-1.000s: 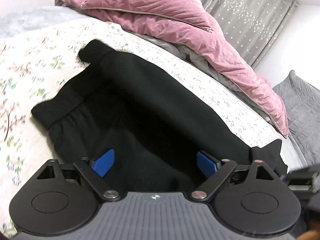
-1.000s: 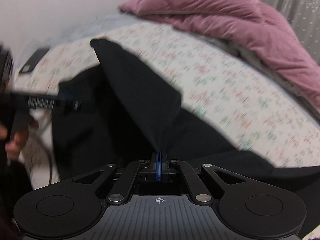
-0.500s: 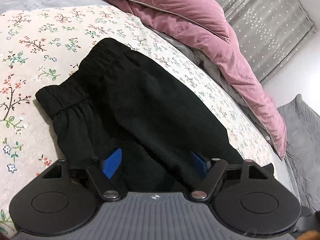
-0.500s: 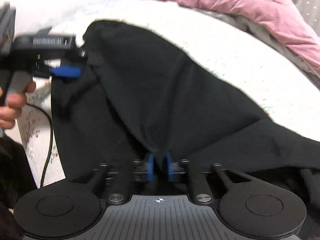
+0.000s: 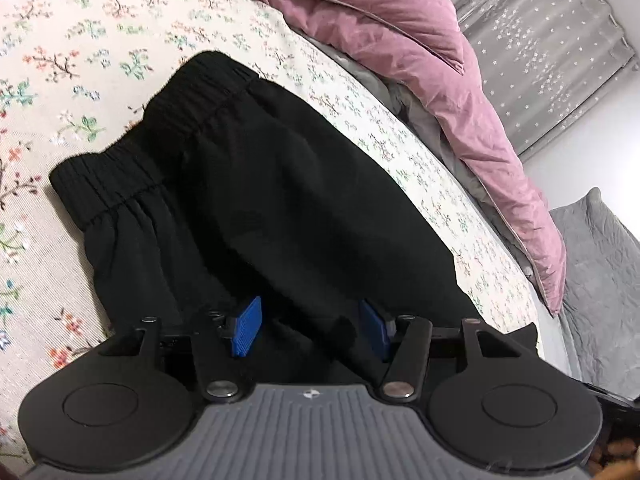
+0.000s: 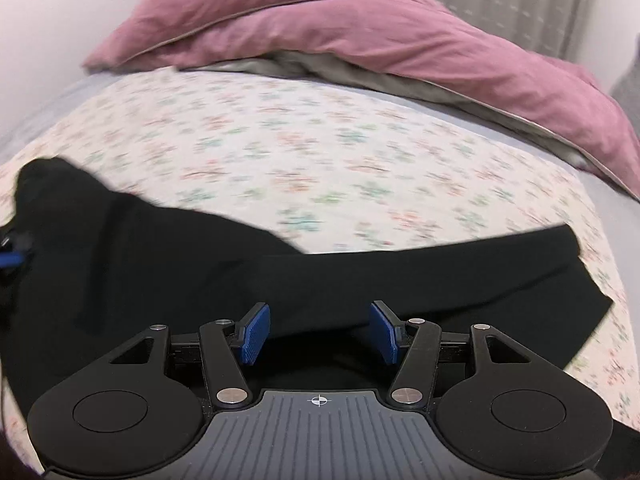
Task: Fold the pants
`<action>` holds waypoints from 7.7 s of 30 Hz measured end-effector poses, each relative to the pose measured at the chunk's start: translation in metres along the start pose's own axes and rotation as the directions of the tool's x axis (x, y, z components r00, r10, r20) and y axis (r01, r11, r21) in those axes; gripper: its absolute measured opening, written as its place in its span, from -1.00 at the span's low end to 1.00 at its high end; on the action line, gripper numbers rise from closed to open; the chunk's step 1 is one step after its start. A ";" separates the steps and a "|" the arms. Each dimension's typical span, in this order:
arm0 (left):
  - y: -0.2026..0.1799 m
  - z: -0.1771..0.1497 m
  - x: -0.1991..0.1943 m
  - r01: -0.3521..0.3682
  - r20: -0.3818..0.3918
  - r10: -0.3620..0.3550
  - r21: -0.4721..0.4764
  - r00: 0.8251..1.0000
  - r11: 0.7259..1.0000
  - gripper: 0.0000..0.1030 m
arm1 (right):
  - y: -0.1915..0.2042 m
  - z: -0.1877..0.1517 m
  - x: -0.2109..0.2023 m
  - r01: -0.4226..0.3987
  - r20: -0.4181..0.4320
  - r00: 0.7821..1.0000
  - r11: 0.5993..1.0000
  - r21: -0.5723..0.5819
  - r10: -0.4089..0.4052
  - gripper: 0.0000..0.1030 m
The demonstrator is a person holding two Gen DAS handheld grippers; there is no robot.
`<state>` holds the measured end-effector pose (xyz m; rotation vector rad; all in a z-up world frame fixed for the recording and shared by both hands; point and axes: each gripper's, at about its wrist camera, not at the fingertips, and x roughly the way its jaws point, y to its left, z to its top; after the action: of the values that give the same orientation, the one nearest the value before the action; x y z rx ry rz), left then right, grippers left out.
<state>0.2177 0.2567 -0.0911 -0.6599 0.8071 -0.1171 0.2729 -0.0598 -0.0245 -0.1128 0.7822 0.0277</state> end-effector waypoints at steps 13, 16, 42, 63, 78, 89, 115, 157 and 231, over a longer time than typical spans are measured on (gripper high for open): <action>-0.016 -0.003 0.005 -0.044 -0.055 0.045 0.020 0.997 0.999 0.12 | -0.118 -0.030 0.052 -0.118 0.044 0.993 0.836 0.536 0.111 0.07; -0.017 -0.002 0.007 -0.055 -0.060 0.056 0.020 0.997 0.998 0.08 | -0.131 -0.037 0.068 -0.161 0.072 0.986 0.760 0.630 0.150 0.06; -0.040 0.013 -0.024 -0.068 0.217 0.059 0.033 0.974 0.997 -1.00 | -0.155 -0.028 0.043 -0.109 0.223 0.974 0.756 0.645 -0.050 -1.00; 0.017 -0.017 -0.059 -0.132 0.027 0.133 -0.027 0.991 0.991 -0.99 | -0.085 -0.177 -0.107 0.187 0.006 0.976 0.846 0.500 -0.219 -1.00; -0.018 -0.028 -0.077 -0.191 0.225 0.153 0.157 0.962 0.969 -0.75 | -0.119 -0.234 -0.136 -0.054 0.187 0.977 0.723 0.689 -0.106 -0.64; -0.090 -0.058 -0.056 -0.087 0.221 -0.007 0.412 0.975 0.907 -0.36 | -0.178 -0.258 -0.140 -0.018 0.188 0.951 0.564 0.825 -0.245 -0.48; -0.131 -0.108 0.022 0.133 -0.125 -0.082 0.482 0.989 0.866 -0.21 | -0.101 -0.128 -0.036 0.094 0.082 0.989 0.955 0.280 -0.121 -0.81; -0.144 -0.120 0.036 0.131 -0.216 0.007 0.617 0.976 0.776 -0.16 | -0.204 -0.190 -0.124 0.549 -0.135 0.809 0.654 0.520 -0.572 -1.00; -0.170 -0.023 0.131 0.153 -0.220 -0.026 0.587 0.975 0.795 0.28 | -0.053 0.000 0.085 -0.395 0.046 0.917 0.918 -0.019 0.396 -0.26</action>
<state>0.3176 0.0650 -0.0857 -0.0745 0.8720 -0.5168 0.3370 -0.1135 -0.0797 0.0399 0.7460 0.4180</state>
